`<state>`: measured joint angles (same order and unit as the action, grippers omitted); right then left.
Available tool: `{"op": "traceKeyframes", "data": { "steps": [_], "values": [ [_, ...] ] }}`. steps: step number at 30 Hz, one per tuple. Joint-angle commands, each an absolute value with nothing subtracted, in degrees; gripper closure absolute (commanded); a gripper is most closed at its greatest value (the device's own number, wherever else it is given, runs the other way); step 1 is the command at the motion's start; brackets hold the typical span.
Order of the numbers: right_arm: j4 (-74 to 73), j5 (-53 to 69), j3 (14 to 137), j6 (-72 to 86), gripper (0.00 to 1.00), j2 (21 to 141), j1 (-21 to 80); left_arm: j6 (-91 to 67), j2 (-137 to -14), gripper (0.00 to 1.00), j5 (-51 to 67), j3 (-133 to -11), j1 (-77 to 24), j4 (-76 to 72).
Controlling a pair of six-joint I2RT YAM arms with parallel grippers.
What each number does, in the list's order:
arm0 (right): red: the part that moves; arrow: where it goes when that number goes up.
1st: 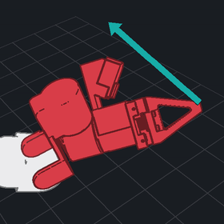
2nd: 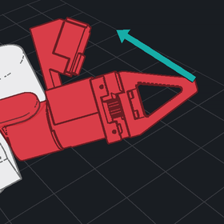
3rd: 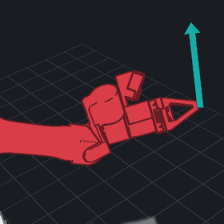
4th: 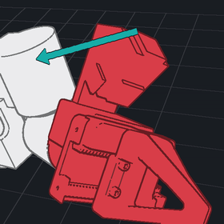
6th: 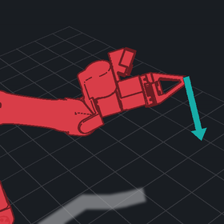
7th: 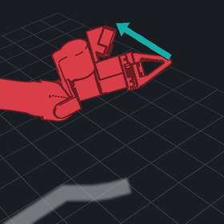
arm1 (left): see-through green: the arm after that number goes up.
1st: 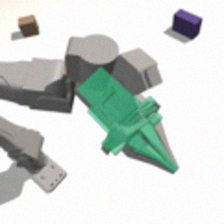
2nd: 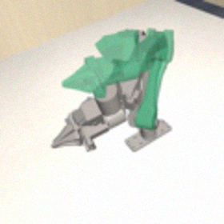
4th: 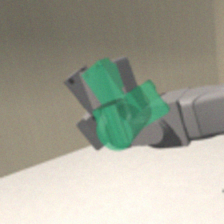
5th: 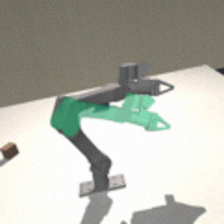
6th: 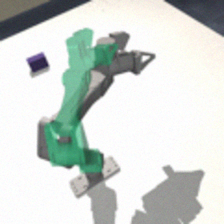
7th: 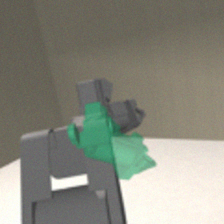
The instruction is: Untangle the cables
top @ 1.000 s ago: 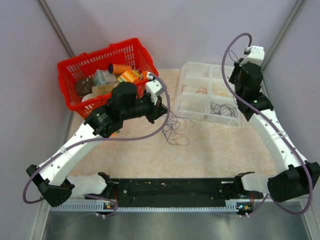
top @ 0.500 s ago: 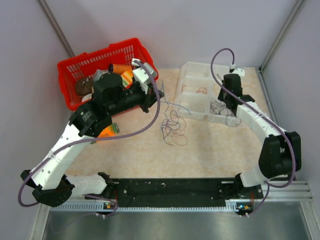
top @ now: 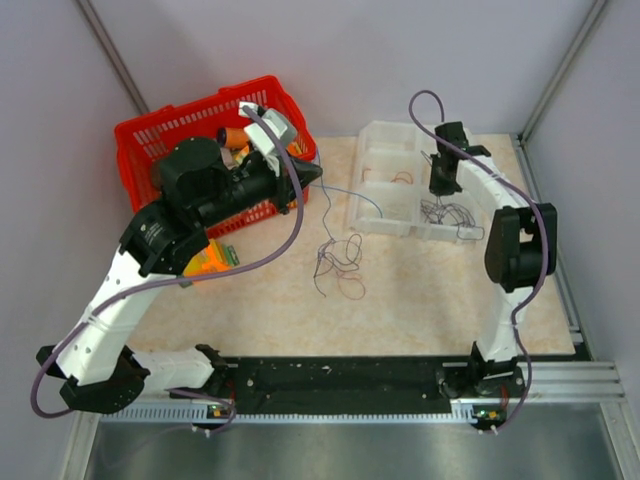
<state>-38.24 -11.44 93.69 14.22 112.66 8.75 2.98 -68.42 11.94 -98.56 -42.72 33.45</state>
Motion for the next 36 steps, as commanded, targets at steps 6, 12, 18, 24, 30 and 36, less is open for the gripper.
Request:
{"op": "traceKeyframes", "data": {
  "steps": [6, 12, 18, 24, 30, 36],
  "values": [
    [-46.41, -2.82, 91.50, 14.41, 0.79, 104.25, 8.44, 3.25, -69.61, 1.00, 13.01, -100.11, -42.01, 30.32],
    [-49.30, -5.10, 96.75, 13.36, 0.44, 100.38, 8.53, 3.25, -70.31, 1.00, 13.71, -99.93, -41.75, 29.97],
    [-51.07, 8.22, 106.34, 10.82, 0.32, 98.62, 10.01, -2.17, -70.84, 1.00, 16.43, -97.74, -39.91, 28.39],
    [-33.36, 36.61, 94.52, 11.06, 0.31, 91.07, 18.97, -7.73, -70.84, 1.00, 19.77, -96.16, -36.65, 26.37],
    [-28.35, 11.84, 79.11, 23.79, 0.31, 85.52, 19.45, -10.28, -70.14, 1.00, 19.95, -94.75, -34.10, 25.93],
    [-39.46, -0.98, 80.85, 24.46, 0.32, 88.85, 10.64, -10.98, -69.43, 1.00, 21.00, -93.34, -33.93, 25.58]
  ]
}}
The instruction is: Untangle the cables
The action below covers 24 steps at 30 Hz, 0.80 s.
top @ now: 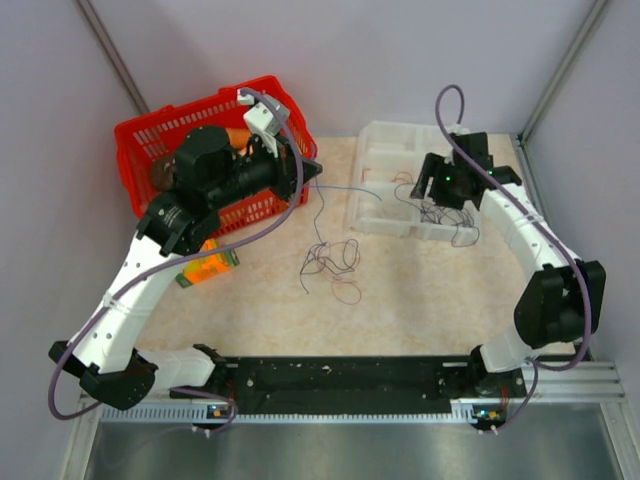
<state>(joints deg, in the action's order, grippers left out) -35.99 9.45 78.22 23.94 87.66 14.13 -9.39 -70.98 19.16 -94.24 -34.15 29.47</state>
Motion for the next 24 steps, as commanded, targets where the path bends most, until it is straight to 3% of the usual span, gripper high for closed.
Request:
{"op": "traceKeyframes", "data": {
  "steps": [1, 7, 13, 24],
  "values": [
    [-39.11, -0.36, 81.56, 21.13, 0.33, 90.51, 10.63, -11.16, -69.43, 1.00, 21.18, -93.17, -33.84, 25.40],
    [-35.24, 1.94, 83.40, 6.17, 0.42, 96.84, 10.28, -11.07, -69.17, 1.00, 22.32, -93.25, -33.75, 25.40],
    [-34.37, -6.41, 82.53, -2.00, 0.40, 100.89, 10.28, -10.11, -68.12, 1.00, 21.36, -92.64, -33.66, 26.89],
    [-26.38, -0.71, 81.83, -4.74, 0.40, 107.05, 10.37, -9.41, -68.20, 1.00, 21.80, -93.78, -33.31, 28.39]
  ]
}}
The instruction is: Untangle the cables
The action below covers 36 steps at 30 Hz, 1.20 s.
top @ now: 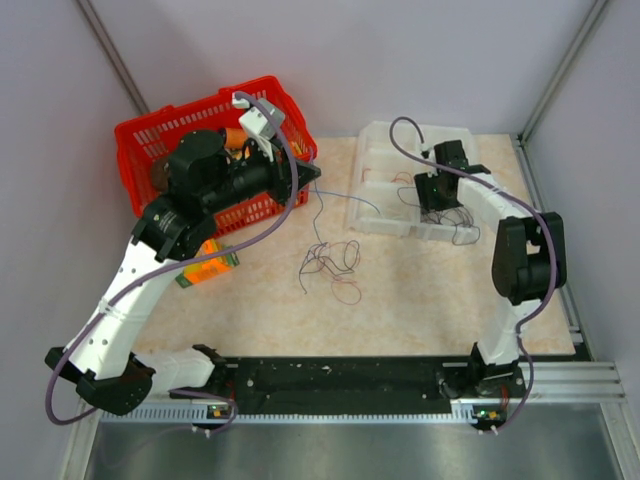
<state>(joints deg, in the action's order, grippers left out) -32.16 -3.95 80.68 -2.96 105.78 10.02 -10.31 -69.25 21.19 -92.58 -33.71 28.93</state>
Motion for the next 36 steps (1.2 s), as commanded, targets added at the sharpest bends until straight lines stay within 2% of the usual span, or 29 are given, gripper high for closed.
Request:
{"op": "traceKeyframes", "data": {
  "steps": [1, 4, 8, 12, 15, 17, 18, 31, 36],
  "values": [
    [-25.76, -0.53, 81.48, -5.18, 0.40, 107.49, 10.46, -9.40, -68.20, 1.00, 21.80, -93.87, -33.31, 28.39],
    [-23.21, -1.93, 79.90, -5.19, 0.45, 107.67, 10.63, -9.14, -68.20, 1.00, 21.53, -93.96, -33.31, 28.91],
    [-22.24, -7.72, 78.75, -4.22, 0.79, 107.05, 10.55, -9.05, -68.20, 1.00, 21.53, -93.69, -33.22, 29.18],
    [-22.59, -11.94, 76.82, -6.24, 0.91, 105.83, 10.98, -9.05, -68.38, 1.00, 21.71, -93.60, -33.31, 28.92],
    [-24.16, -13.97, 76.64, -3.09, 0.91, 102.05, 11.08, -8.97, -68.73, 1.00, 21.80, -93.43, -33.13, 28.83],
    [-26.01, -15.81, 77.08, -0.89, 0.99, 100.11, 10.99, -9.05, -69.08, 1.00, 21.97, -93.25, -33.13, 28.74],
    [-26.54, -16.34, 77.25, -0.71, 1.00, 99.76, 10.55, -9.05, -69.26, 1.00, 22.15, -93.25, -33.13, 28.83],
    [-30.15, -27.33, 74.53, -6.06, 1.00, 98.61, 10.02, -9.32, -68.64, 1.00, 22.32, -92.64, -33.05, 28.56],
    [-30.15, -19.61, 79.17, -5.72, 1.00, 103.78, 9.76, -9.49, -68.91, 1.00, 22.94, -92.55, -33.05, 27.95]
  ]
}}
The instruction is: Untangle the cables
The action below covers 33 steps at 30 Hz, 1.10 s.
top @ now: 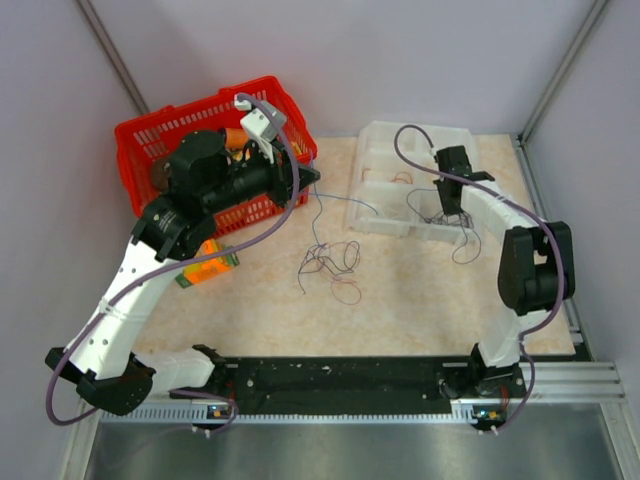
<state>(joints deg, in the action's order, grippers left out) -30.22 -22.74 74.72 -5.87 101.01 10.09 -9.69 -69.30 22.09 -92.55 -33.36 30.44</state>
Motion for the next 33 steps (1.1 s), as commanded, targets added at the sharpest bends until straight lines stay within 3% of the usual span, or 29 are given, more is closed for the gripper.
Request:
{"op": "traceKeyframes", "data": {
  "steps": [1, 2, 4, 6, 9, 12, 17, 19, 25, 30, 33],
  "values": [
    [-31.28, -19.43, 81.80, -3.89, 0.97, 105.45, 9.76, -9.58, -69.08, 1.00, 23.20, -92.64, -33.05, 27.95],
    [-33.46, -19.08, 85.13, -1.87, 0.91, 106.51, 9.76, -9.58, -69.26, 1.00, 23.46, -92.72, -32.96, 27.95],
    [-39.88, -18.89, 89.89, 2.52, 0.62, 107.14, 9.76, -9.58, -69.35, 1.00, 23.73, -93.08, -32.96, 28.12],
    [-44.45, -18.72, 91.66, 6.22, 0.47, 104.69, 9.76, -9.49, -69.08, 1.00, 23.03, -92.73, -32.96, 28.13],
    [-47.81, -16.71, 87.39, 12.20, 0.36, 98.02, 9.14, -9.23, -68.73, 1.00, 22.33, -91.85, -32.87, 28.13],
    [-47.99, -13.28, 79.48, 16.94, 0.31, 90.38, 7.65, -9.32, -68.91, 1.00, 22.59, -91.76, -32.70, 28.04],
    [-42.91, -6.16, 63.41, 24.07, 0.29, 78.86, 3.00, -9.58, -70.05, 1.00, 23.55, -92.02, -32.61, 27.34],
    [-39.05, -0.55, 56.81, 28.45, 0.30, 75.16, -4.54, -9.67, -70.40, 1.00, 23.73, -92.28, -32.43, 27.51],
    [-19.97, 13.88, 43.08, 27.17, 0.45, 70.66, -9.84, -9.93, -70.49, 1.00, 24.52, -92.55, -32.43, 27.60],
    [-12.49, 12.75, 39.47, 25.92, 0.46, 72.24, -9.93, -9.67, -70.05, 1.00, 24.35, -92.72, -32.43, 27.86],
    [-10.38, 8.37, 40.25, 26.27, 0.53, 76.19, -9.93, -9.84, -70.14, 1.00, 24.52, -92.64, -32.43, 27.69]
  ]
}}
